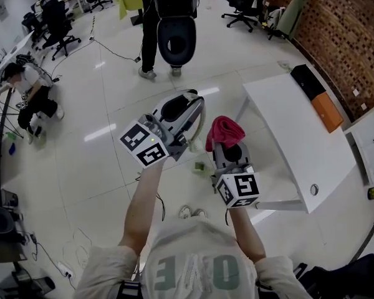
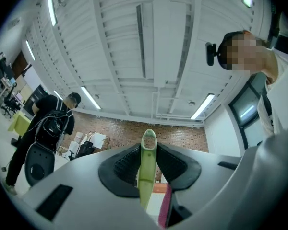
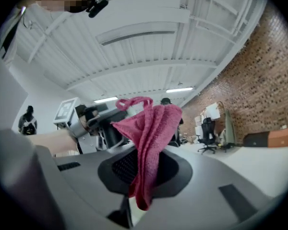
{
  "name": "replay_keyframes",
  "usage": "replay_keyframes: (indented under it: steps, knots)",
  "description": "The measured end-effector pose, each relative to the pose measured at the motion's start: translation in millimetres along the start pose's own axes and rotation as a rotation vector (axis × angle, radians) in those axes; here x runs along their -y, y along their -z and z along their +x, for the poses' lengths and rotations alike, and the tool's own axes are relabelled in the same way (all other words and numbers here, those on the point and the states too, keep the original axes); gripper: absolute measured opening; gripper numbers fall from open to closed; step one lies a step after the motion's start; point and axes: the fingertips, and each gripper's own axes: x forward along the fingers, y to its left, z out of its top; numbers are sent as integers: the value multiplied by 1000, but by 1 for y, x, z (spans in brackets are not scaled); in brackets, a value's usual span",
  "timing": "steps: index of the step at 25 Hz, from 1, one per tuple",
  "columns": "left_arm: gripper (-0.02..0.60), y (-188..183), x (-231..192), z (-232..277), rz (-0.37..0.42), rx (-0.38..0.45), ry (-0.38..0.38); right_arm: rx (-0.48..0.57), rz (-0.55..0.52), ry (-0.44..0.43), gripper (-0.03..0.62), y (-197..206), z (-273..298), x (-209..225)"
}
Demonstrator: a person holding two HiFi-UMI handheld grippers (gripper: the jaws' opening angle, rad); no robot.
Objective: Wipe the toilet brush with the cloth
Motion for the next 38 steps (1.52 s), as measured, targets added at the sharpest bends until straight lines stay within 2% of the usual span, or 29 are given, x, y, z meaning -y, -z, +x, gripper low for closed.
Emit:
replay_keyframes:
  steps: [2, 4, 6, 8, 12, 17, 20, 22, 24, 29, 32, 35, 38]
  knots:
    - [109, 10, -1, 0, 38, 1, 65, -57, 3, 80, 31, 19, -5, 36]
    - [109, 25, 5, -2, 45, -17, 181, -102, 5, 137, 31, 33, -10, 67]
    - [109, 39, 12, -4, -2, -33, 309, -130, -5, 180, 31, 42, -17, 90]
    - [109, 48, 13, -5, -68, -21, 388, -147, -11, 210, 31, 46, -24, 105]
    - [109, 62, 6, -2, -147, 20, 428, -185, 0, 244, 31, 60, -32, 127]
    - [109, 91, 0, 19, -156, -49, 454, -249, -7, 224, 31, 77, -23, 151]
    - [109, 123, -14, 24, -181, -76, 461, -274, -43, 205, 31, 110, -11, 168]
    - [109, 160, -21, 12, -184, -75, 469, -283, -66, 185, 31, 157, -7, 180]
    - [109, 216, -34, -4, -158, -71, 469, -292, -80, 173, 31, 225, -2, 199]
    - [109, 412, -80, -64, -120, -71, 442, -289, -85, 139, 31, 438, 10, 238]
    - [109, 517, -102, -98, -95, -47, 448, -260, -81, 113, 31, 550, 14, 255]
    - [109, 598, -119, -124, -97, -32, 464, -238, -76, 112, 31, 632, 14, 272]
    - [109, 641, -125, -135, -125, -22, 483, -245, -106, 108, 31, 679, 12, 283]
